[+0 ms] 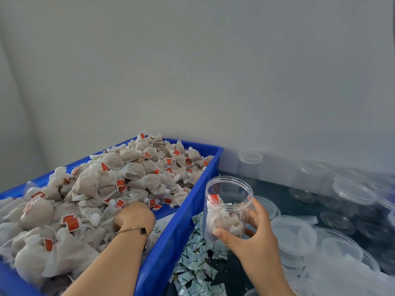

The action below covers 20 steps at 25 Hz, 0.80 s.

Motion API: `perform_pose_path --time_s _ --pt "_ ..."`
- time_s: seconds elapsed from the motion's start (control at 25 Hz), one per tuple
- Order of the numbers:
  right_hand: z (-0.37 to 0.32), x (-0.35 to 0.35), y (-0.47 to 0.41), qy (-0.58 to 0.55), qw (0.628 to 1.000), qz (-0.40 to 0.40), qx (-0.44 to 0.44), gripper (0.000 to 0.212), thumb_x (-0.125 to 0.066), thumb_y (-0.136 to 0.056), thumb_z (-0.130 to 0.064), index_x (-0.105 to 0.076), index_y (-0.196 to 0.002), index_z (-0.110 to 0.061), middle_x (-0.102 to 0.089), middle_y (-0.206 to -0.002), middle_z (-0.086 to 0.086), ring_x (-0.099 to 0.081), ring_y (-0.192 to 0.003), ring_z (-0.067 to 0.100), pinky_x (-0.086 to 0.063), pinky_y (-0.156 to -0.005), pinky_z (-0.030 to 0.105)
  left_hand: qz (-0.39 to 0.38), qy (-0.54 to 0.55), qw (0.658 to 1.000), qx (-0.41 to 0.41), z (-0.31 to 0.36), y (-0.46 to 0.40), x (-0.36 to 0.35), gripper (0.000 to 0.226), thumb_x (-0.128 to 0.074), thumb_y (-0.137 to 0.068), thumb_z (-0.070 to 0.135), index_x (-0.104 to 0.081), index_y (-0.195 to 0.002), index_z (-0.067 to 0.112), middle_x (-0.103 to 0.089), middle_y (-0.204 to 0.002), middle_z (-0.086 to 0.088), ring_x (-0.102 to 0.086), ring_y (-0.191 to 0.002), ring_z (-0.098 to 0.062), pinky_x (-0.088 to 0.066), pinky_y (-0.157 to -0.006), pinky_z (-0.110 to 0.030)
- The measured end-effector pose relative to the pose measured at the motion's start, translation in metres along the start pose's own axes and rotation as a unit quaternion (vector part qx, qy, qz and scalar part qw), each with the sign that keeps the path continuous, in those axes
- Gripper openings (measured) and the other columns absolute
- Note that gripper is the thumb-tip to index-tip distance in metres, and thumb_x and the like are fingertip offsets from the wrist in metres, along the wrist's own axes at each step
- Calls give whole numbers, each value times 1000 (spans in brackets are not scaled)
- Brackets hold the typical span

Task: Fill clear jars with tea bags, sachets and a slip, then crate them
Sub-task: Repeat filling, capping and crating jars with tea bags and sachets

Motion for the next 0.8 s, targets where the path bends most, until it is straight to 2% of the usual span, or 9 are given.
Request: perform_pose_path --time_s 0.08,0.28,0.36,0.44,0.52,0.64,0.68,0.72,0.8 --pt "-1 0 0 1 1000 0 6 91 -79 -36 -55 -29 -111 -66 -48 -116 -30 -48 -108 -5 -39 -78 7 8 10 1000 11 -4 4 0 35 -51 -92 13 -51 -127 12 -56 -129 -9 -48 -123 -27 -49 -94 -39" --pt "-3 1 -1 -4 1000 4 14 90 -85 -42 -48 -29 -109 -68 -50 -113 -29 -50 -103 -10 -41 -74 5 83 -2 996 -14 0 21 27 38 -47 -96 23 -50 -132 12 -44 -138 -15 -39 -127 -30 -44 -95 -36" --pt "-3 1 0 -11 1000 5 16 91 -90 -46 -40 -29 -104 -74 -49 -112 -34 -49 -100 -16 -40 -72 6 141 67 986 -54 8 32 47 36 -49 -96 22 -47 -129 8 -46 -131 -20 -44 -121 -35 -45 -92 -39" --pt "-1 1 0 -16 1000 6 10 93 -91 -46 -36 -28 -99 -80 -45 -106 -41 -46 -94 -26 -40 -65 4 209 244 937 -138 18 47 70 25 -47 -99 20 -44 -118 4 -58 -106 -18 -60 -96 -35 -53 -76 -41" --pt "3 0 0 -19 1000 7 -1 94 -92 -45 -36 -28 -98 -81 -45 -102 -43 -47 -91 -23 -41 -61 4 201 448 847 -204 22 62 89 24 -49 -99 26 -43 -109 6 -61 -92 -13 -65 -77 -32 -55 -62 -43" --pt "6 -6 0 -17 1000 -5 1 94 -91 -43 -41 -28 -101 -80 -48 -101 -44 -50 -94 -21 -43 -65 4 32 701 665 -256 31 86 99 16 -60 -93 21 -53 -105 13 -65 -98 -7 -72 -74 -19 -58 -56 -28" --pt "8 -8 0 -18 1000 -11 3 93 -91 -44 -41 -29 -102 -79 -49 -101 -45 -50 -96 -21 -44 -66 4 -8 720 634 -282 36 96 101 16 -64 -90 20 -57 -103 16 -67 -96 -4 -72 -74 -16 -57 -56 -24" --pt "9 -9 1 -20 1000 -15 1 93 -91 -45 -40 -29 -102 -79 -49 -100 -45 -51 -96 -20 -44 -68 5 -24 705 633 -317 41 104 102 19 -67 -86 21 -59 -103 19 -69 -93 0 -72 -75 -14 -56 -58 -22" --pt "11 -13 4 -15 1000 -24 -5 94 -91 -43 -43 -27 -101 -80 -47 -100 -47 -48 -96 -20 -42 -72 6 -18 645 658 -389 49 117 101 29 -73 -74 28 -64 -101 23 -71 -91 5 -71 -79 -10 -55 -62 -19"
Point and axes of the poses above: each hand's wrist, its own y-axis away from the middle knuckle, its own x-axis out of the back of the hand, z = x × y, the point moved 5 cm from there along -y, towards the middle knuckle
